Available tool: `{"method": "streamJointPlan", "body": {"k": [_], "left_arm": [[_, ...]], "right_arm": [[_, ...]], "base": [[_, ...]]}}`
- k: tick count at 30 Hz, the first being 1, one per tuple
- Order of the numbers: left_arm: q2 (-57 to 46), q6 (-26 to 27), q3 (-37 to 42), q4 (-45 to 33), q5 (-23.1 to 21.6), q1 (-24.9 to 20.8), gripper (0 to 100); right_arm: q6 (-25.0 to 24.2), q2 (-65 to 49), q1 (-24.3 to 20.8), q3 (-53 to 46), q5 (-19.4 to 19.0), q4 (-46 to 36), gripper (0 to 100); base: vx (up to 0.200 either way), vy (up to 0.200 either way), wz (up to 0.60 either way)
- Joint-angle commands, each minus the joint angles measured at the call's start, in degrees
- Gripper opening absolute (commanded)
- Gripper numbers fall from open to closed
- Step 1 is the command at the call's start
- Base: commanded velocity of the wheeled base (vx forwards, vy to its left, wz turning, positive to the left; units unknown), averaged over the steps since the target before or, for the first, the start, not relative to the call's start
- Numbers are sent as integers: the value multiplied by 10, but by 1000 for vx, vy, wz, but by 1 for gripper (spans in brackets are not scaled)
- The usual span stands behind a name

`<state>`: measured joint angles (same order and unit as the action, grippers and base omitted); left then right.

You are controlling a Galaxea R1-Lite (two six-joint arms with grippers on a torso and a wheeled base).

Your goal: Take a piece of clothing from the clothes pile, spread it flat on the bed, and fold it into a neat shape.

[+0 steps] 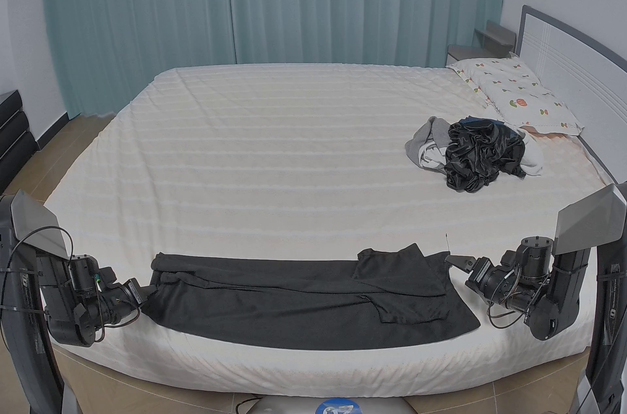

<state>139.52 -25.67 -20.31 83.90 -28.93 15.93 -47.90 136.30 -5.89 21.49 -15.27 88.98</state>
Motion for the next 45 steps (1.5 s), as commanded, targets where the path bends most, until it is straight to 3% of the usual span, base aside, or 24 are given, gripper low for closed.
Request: {"method": "streamJointPlan", "body": {"k": [1,10,22,23,32,34,36,37,41,42,45], "left_arm": [[-10,3,13,0,12,7,0],[-25,33,37,0,17,34,0],[-23,36,51,1,32,34,0],[-23,36,51,1,32,35,100],[-51,27,49,2,33,41,100],[-97,-12,48,0,33,41,100],[-97,-12,48,0,33,41,100],[-141,-92,34,-11,35,13,100],[-149,-117,7,-42,66,-20,100],[-148,-121,-28,-80,102,-45,100],[-147,-141,-75,-138,135,-67,100]], "right_arm": [[0,0,0,0,0,5,100],[0,-1,1,0,0,5,100],[0,-2,1,0,0,5,100],[0,-2,1,0,0,5,100],[-1,-3,1,-1,0,5,100],[-1,-2,1,0,0,5,100],[-1,-2,1,0,0,5,100],[-1,-2,0,-1,0,5,100],[-1,-2,-1,-1,0,5,100],[-1,-2,-1,-1,1,5,100],[-1,-2,-2,-2,1,5,100]], "base": [[0,0,0],[0,0,0],[0,0,0],[0,0,0],[0,0,0],[0,0,0],[0,0,0],[0,0,0],[0,0,0],[0,0,0],[0,0,0]]}}
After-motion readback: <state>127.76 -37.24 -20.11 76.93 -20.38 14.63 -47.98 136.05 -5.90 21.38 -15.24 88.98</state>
